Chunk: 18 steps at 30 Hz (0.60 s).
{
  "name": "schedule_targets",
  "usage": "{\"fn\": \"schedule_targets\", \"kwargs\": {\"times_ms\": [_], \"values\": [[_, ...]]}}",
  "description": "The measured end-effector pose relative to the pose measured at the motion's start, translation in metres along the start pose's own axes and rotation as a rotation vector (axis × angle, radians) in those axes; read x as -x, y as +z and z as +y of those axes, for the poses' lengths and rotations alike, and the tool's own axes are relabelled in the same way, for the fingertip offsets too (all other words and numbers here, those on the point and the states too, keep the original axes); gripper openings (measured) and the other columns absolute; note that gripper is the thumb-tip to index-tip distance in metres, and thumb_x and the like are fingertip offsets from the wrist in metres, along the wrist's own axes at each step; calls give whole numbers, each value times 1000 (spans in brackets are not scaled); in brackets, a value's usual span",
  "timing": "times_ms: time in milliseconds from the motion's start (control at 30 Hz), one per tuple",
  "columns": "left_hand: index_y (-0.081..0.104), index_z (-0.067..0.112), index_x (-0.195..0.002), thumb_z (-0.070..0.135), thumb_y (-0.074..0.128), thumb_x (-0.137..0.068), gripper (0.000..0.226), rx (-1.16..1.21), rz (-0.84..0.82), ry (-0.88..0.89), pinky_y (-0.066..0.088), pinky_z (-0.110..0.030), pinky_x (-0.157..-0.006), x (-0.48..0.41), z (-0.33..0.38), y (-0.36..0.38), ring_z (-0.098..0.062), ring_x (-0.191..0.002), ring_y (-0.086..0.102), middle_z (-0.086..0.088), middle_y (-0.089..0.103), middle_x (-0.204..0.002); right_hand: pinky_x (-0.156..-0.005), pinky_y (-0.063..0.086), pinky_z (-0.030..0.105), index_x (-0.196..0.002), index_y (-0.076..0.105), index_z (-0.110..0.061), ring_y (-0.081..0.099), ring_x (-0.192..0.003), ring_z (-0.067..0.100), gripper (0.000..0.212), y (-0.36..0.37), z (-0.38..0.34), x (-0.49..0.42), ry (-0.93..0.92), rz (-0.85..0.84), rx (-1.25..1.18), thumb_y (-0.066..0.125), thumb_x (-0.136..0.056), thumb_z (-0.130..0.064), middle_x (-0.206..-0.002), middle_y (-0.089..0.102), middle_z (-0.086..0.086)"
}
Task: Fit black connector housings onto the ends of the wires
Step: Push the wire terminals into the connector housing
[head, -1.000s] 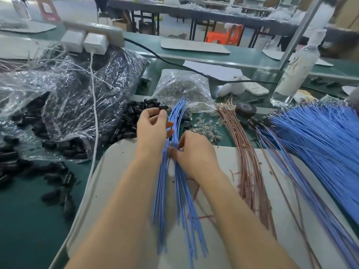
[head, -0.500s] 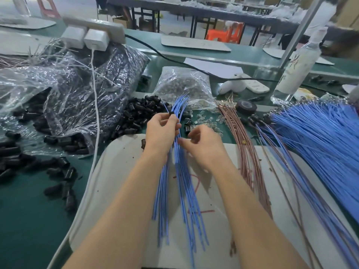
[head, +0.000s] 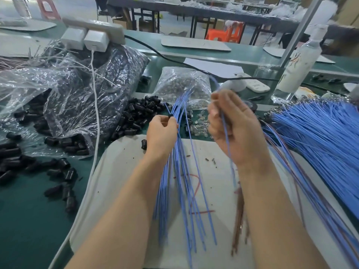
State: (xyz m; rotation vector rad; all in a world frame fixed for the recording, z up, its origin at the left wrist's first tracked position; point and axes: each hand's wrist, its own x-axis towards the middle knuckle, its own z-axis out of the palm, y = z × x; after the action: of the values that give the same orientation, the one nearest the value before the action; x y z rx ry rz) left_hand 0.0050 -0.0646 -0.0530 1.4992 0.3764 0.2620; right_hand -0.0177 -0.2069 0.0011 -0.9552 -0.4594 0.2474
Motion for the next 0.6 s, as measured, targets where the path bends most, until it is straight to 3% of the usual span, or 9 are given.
{"fn": "schedule_targets", "kwargs": {"times_ms": [67, 167, 267, 367, 467, 533, 600], "values": [[52, 23, -85, 23, 52, -93, 7, -104, -3, 36, 49, -42, -95, 2, 0, -1, -21, -98, 64, -7, 66, -99, -41, 34, 11, -92, 66, -12, 38, -42, 2, 13, -3, -6, 1, -19, 53, -9, 56, -90, -20, -65, 59, -1], [52, 24, -85, 23, 53, -93, 8, -103, -7, 34, 49, -43, -96, 5, 4, -1, -22, -101, 63, -7, 65, -102, -40, 36, 13, -90, 59, -14, 46, -41, 4, 6, -13, -5, 2, -34, 492, 369, 55, -95, -13, -62, 67, -2], [54, 26, -88, 23, 54, -93, 6, -51, -21, 143, 50, -31, -93, 8, 10, -1, -12, -98, 61, 2, 64, -99, -43, 44, 15, -88, 52, -16, 56, -45, 7, 10, -17, -1, 1, -99, 698, 401, 52, -98, -13, -61, 68, -2], [58, 19, -96, 19, 56, -94, 3, -76, -227, 314, 46, -8, -77, 19, 16, 4, 2, -83, 60, 9, 65, -91, -47, 47, 16, -87, 50, -15, 60, -47, 8, 12, -17, 5, 0, -182, 775, 338, 50, -98, -12, -59, 68, -2], [54, 17, -95, 11, 54, -95, 6, -143, -477, 331, 50, -22, -86, 31, 15, 13, -12, -87, 66, -5, 69, -99, -55, 51, 17, -90, 51, -12, 63, -55, 9, 9, -18, 8, -2, -253, 800, 173, 50, -98, -11, -69, 68, 2], [52, 17, -93, 8, 51, -96, 10, -164, -516, 347, 52, -29, -85, 33, 13, 16, -11, -78, 66, -6, 70, -95, -58, 52, 16, -90, 53, -12, 62, -57, 7, 9, -20, 11, -3, -233, 744, 83, 50, -98, -9, -79, 67, 5], [52, 14, -95, 5, 50, -96, 10, -165, -496, 381, 53, -31, -85, 32, 11, 16, -8, -77, 63, -1, 68, -89, -57, 49, 16, -86, 58, -13, 56, -53, 1, 14, -20, 18, -3, -146, 660, 250, 52, -96, -7, -75, 66, -3]]}}
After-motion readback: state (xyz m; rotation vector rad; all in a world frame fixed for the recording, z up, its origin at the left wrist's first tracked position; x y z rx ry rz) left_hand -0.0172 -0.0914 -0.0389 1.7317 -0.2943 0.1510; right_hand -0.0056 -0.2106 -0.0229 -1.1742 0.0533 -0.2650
